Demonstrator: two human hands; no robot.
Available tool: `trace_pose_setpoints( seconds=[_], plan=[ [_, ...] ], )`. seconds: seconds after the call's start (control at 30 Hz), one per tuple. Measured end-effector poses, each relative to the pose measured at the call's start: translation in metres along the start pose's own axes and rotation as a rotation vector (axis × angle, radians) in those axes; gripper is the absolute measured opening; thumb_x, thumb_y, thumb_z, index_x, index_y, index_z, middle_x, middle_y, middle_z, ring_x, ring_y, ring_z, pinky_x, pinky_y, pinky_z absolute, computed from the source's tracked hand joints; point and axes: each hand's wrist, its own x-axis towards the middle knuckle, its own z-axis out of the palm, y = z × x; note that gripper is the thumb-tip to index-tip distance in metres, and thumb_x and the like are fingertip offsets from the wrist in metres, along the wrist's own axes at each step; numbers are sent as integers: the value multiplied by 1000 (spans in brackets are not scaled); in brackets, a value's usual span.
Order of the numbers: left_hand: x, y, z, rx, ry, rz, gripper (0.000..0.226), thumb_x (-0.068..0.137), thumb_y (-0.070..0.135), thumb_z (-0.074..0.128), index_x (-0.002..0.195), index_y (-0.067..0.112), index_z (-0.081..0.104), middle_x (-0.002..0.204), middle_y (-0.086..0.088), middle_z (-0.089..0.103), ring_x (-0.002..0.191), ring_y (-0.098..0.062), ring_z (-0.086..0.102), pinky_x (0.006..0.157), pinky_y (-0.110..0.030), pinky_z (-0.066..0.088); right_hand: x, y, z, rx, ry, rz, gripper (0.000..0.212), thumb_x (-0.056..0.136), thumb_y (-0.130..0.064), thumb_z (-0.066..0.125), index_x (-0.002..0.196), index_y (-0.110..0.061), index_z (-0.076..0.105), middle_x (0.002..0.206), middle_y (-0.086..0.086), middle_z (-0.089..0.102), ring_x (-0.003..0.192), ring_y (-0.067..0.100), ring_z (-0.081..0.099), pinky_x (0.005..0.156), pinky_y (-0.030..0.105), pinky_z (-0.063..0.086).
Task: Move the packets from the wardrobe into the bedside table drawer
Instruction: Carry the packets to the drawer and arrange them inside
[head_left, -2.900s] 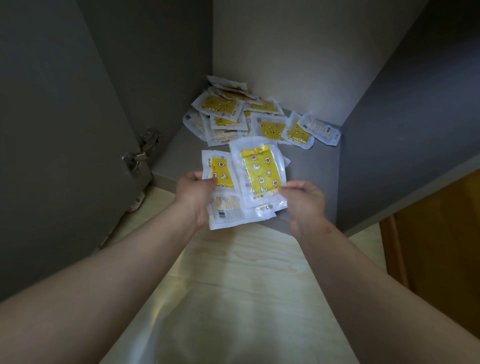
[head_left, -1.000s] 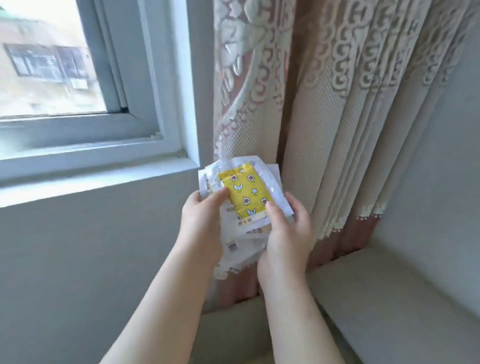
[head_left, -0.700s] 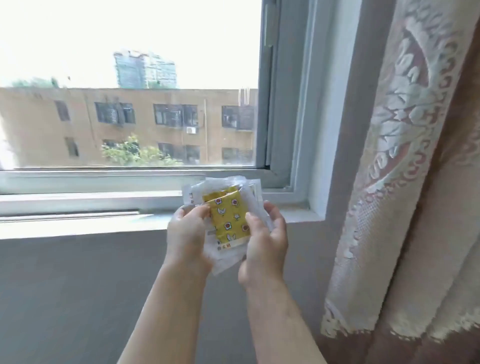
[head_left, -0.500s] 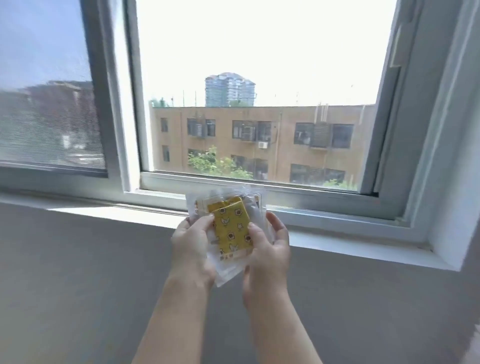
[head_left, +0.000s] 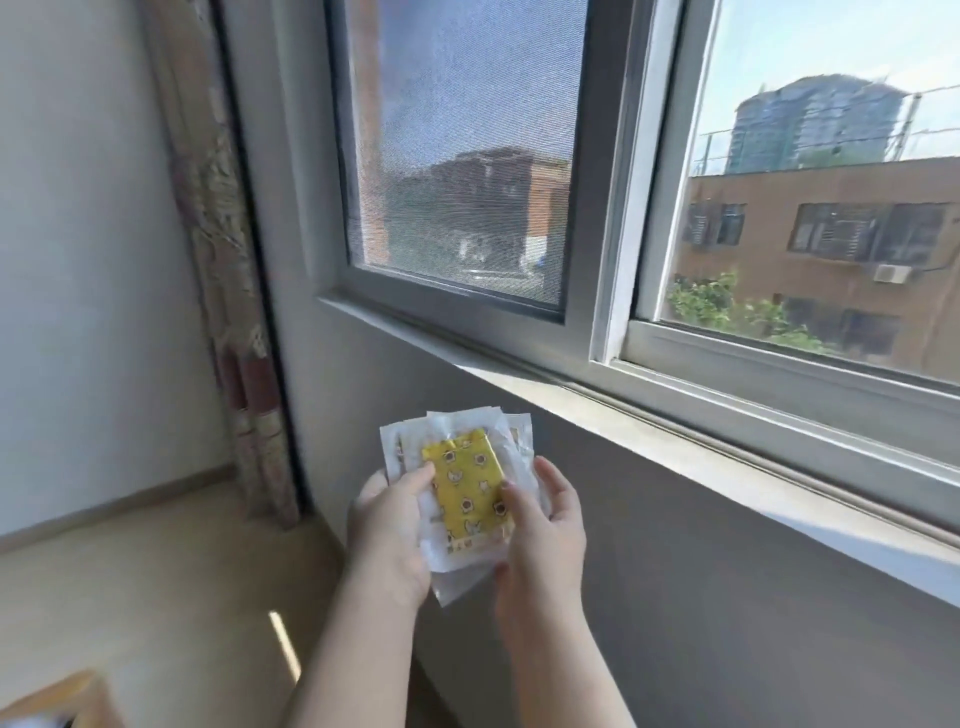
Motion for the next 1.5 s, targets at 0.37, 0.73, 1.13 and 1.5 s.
trace_pose_setpoints(
  seconds=[0.37,0.73,1.13,1.5],
  plan=[
    [140,8,37,-81,219,68,14,92,6,55,104,3,62,99,-23,67,84,-38,65,76,-54,53,161,23,58,-43,-233,177,34,88,-3,59,114,-25,56,105,6,67,91,26,68,81,38,55],
    [240,54,-76,-153,537,150,26,85,9,64,109,0,62,105,-25,68,94,-43,66,84,-64,49,206,134,177,-142,-474,439,32,89,-5,59,114,-24,56,105,3,68,86,21,69,70,32,54],
    [407,229,-256,-231,597,316,23,89,9,59,110,1,61,101,-21,69,86,-38,69,65,-45,57,225,282,450,-124,-667,517,33,90,-3,57,116,-24,54,101,0,69,79,15,69,70,30,54],
    [523,310,-395,-257,760,358,25,90,10,58,113,2,61,100,-18,71,88,-37,69,69,-46,58,245,416,618,-123,-765,710,27,91,-2,56,107,-23,57,82,-1,72,66,15,68,66,32,54]
  ],
)
